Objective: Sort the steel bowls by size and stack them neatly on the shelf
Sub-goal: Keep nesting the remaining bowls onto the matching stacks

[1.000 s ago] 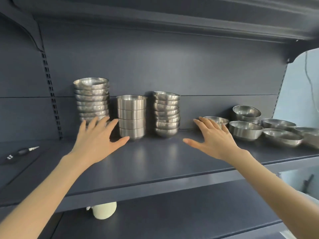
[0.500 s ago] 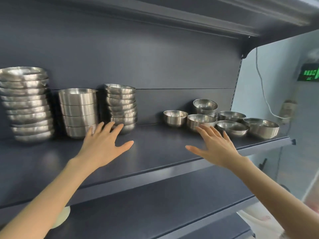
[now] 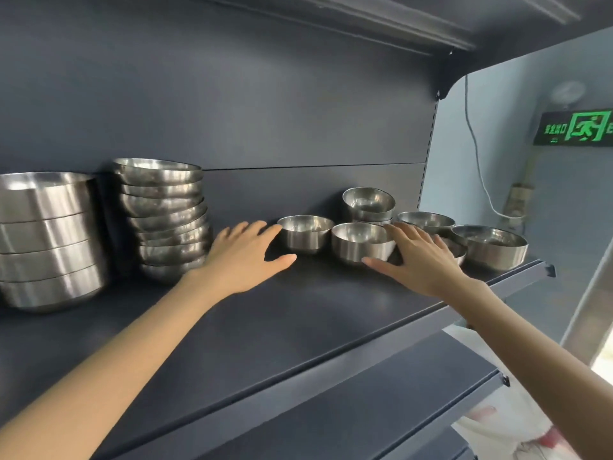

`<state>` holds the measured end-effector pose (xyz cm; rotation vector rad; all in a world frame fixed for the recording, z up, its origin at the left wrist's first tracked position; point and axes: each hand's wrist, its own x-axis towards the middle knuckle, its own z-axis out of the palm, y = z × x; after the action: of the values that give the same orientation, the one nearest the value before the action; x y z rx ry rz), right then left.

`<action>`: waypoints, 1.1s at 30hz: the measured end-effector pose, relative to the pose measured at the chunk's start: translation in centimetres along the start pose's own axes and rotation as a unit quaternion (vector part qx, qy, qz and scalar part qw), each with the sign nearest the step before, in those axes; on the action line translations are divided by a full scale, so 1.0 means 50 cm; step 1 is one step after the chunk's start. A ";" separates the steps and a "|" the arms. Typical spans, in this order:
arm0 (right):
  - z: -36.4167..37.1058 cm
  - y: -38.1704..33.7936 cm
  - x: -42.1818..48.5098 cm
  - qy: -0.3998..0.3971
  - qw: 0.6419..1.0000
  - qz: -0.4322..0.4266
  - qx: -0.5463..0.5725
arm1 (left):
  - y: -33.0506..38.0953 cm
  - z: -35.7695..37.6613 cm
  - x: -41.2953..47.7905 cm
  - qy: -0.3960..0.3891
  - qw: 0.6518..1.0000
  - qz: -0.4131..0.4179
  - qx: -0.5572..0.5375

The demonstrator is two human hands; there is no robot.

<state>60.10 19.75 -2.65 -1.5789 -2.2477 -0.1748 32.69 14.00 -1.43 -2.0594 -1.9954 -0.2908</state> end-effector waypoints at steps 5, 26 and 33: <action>0.037 0.002 0.062 -0.003 1.000 -0.020 0.007 | 0.005 0.054 0.102 -0.030 0.998 0.034 -0.054; 0.081 0.035 0.140 0.025 0.986 -0.144 0.082 | -0.009 0.121 0.200 0.029 0.995 0.024 -0.093; 0.086 0.036 0.143 0.026 0.980 -0.165 0.105 | -0.033 0.090 0.141 0.003 0.991 0.000 -0.133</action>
<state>58.68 28.02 -4.08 -1.0781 -2.3849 -0.0632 31.12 22.14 -3.39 -2.2096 -2.0479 -0.5913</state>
